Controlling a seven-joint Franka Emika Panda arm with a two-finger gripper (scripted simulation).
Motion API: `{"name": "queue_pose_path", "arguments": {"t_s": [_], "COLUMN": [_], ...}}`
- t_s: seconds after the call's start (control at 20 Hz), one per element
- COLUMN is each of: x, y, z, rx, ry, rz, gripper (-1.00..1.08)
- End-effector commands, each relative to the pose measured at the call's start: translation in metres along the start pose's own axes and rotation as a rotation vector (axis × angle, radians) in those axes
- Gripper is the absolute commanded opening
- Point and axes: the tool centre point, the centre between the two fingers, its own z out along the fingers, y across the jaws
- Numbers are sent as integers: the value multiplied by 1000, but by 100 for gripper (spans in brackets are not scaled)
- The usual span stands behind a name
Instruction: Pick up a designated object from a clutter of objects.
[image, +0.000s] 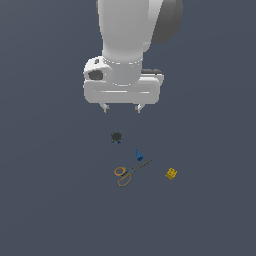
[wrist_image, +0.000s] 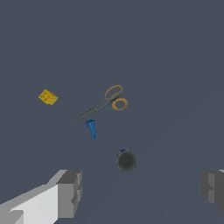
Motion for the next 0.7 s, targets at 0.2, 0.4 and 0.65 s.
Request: {"name": "queue_pose_path", "arguments": {"t_s": [0.2,0.4,0.65], "x": [-2,-7,-7], "y": [-6,-15,-16], "z": [-1,-6,-6], "rx": [6,16,17], "ry": [-3,-9,-10], "rz": [-9,-23,-23], "gripper": [100,100,100]}}
